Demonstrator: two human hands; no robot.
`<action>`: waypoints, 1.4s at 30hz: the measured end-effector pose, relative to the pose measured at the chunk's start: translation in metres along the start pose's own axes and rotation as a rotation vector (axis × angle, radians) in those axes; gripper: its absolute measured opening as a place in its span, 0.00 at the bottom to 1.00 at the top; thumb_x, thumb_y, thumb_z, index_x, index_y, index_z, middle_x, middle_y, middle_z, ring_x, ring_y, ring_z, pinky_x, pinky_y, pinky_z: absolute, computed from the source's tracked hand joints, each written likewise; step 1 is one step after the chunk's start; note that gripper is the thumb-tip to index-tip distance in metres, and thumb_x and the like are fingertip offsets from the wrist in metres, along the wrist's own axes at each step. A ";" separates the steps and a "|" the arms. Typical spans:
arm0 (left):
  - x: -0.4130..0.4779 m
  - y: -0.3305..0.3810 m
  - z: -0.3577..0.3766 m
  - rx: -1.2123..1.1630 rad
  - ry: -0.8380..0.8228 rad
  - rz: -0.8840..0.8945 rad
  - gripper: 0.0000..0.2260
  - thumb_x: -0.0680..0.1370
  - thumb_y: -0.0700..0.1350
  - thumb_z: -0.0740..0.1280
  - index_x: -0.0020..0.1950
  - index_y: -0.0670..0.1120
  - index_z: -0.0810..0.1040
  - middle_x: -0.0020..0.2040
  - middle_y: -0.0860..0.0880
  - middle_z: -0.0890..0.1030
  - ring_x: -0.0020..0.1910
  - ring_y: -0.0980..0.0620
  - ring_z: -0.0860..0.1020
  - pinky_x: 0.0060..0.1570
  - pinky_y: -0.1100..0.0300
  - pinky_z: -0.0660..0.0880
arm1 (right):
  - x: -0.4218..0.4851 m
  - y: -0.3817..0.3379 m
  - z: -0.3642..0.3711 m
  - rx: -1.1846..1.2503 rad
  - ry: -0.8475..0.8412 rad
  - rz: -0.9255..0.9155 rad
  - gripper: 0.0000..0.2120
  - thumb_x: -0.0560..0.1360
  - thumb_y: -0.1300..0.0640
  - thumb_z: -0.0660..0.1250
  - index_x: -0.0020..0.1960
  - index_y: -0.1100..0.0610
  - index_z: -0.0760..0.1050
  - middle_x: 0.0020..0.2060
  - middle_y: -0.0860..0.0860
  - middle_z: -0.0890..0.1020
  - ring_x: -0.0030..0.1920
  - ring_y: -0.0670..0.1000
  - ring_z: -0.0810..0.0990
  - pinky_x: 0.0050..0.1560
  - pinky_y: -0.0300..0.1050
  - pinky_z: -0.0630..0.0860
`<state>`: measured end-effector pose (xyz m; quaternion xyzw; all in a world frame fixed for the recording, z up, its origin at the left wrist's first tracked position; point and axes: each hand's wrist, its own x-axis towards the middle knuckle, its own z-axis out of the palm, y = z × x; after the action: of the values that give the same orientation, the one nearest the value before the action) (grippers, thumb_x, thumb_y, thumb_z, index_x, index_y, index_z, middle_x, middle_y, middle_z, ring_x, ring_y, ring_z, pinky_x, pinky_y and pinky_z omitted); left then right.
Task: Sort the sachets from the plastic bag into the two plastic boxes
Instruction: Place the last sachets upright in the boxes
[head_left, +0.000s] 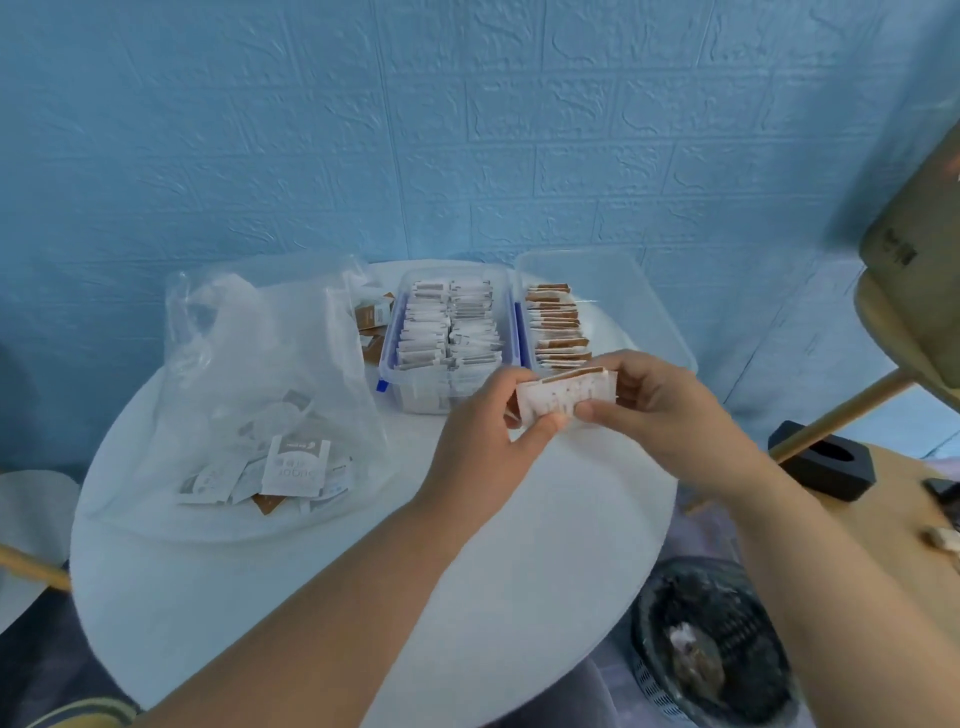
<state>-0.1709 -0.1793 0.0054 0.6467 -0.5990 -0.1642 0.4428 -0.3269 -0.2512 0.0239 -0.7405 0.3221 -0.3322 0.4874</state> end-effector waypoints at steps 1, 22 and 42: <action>0.006 0.002 0.006 0.003 0.049 0.052 0.14 0.74 0.48 0.70 0.56 0.49 0.72 0.55 0.52 0.79 0.50 0.56 0.77 0.46 0.66 0.74 | 0.004 -0.003 -0.014 -0.025 0.012 -0.003 0.13 0.70 0.67 0.69 0.47 0.51 0.76 0.40 0.46 0.83 0.43 0.46 0.80 0.50 0.40 0.77; 0.031 -0.045 0.056 0.405 0.205 0.437 0.12 0.77 0.45 0.58 0.60 0.48 0.70 0.58 0.44 0.76 0.61 0.45 0.72 0.64 0.54 0.66 | 0.086 0.005 -0.081 -1.226 -0.286 0.007 0.14 0.76 0.58 0.62 0.61 0.50 0.74 0.55 0.50 0.80 0.55 0.52 0.74 0.47 0.41 0.67; 0.030 -0.047 0.057 0.448 0.199 0.409 0.13 0.77 0.47 0.57 0.61 0.48 0.69 0.59 0.44 0.76 0.62 0.44 0.71 0.62 0.51 0.68 | 0.090 -0.001 -0.080 -1.066 -0.516 0.170 0.11 0.76 0.50 0.63 0.54 0.52 0.80 0.50 0.46 0.82 0.50 0.46 0.77 0.58 0.43 0.71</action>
<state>-0.1767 -0.2340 -0.0532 0.6071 -0.6917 0.1284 0.3695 -0.3392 -0.3634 0.0654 -0.9114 0.3737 0.1056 0.1361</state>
